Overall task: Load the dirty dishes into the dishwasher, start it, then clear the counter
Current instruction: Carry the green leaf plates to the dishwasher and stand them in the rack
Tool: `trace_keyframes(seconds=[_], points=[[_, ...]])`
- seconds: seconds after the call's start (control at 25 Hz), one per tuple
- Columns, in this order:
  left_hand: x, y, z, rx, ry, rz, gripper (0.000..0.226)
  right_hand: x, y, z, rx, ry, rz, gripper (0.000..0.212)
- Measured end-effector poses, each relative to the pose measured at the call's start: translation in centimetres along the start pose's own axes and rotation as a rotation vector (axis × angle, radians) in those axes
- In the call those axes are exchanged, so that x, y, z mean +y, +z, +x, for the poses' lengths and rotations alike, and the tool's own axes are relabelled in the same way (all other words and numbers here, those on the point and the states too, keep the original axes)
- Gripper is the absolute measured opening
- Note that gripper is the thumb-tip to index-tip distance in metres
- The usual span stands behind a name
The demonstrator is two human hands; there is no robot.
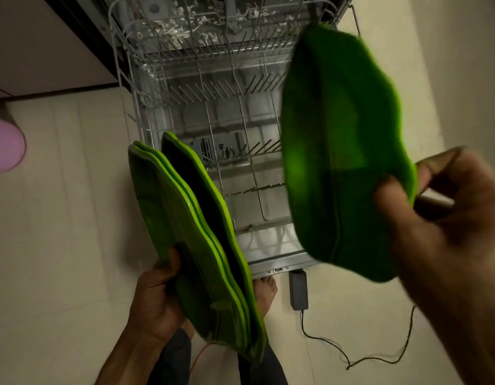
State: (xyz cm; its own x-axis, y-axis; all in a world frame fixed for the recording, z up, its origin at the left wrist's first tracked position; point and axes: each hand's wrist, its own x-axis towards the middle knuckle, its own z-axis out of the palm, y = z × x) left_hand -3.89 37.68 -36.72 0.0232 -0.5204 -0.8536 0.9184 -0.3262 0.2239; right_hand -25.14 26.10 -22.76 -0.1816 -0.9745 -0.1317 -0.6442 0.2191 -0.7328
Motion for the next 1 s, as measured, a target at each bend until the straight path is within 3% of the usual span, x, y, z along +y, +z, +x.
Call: trace_keyframes(seconds=[0.2,0.32,0.44,0.56,0.88,1.0], points=[[0.1,-1.0,0.4,-0.073,-0.036,0.008,0.072,3.3,0.2,4.3,0.078,-0.051,-0.197,0.011],[0.1,-0.4,0.3,-0.291,-0.099,-0.117,0.054,4.6,1.7,5.6,0.035,-0.101,-0.256,0.011],[0.0,-0.5,0.1,-0.062,-0.017,0.027,0.070,5.7,3.7,6.4,-0.024,-0.124,-0.294,0.011],[0.1,-0.1,-0.2,-0.061,0.007,0.064,0.072,7.1,5.5,7.1,-0.107,-0.190,-0.346,0.004],[0.0,-0.5,-0.1,-0.038,0.004,0.095,0.073,8.7,7.8,8.6,-0.204,-0.213,-0.380,0.015],[0.0,-0.6,-0.2,-0.039,-0.004,0.102,0.072,8.7,8.7,8.9,-0.224,-0.244,-0.539,0.020]])
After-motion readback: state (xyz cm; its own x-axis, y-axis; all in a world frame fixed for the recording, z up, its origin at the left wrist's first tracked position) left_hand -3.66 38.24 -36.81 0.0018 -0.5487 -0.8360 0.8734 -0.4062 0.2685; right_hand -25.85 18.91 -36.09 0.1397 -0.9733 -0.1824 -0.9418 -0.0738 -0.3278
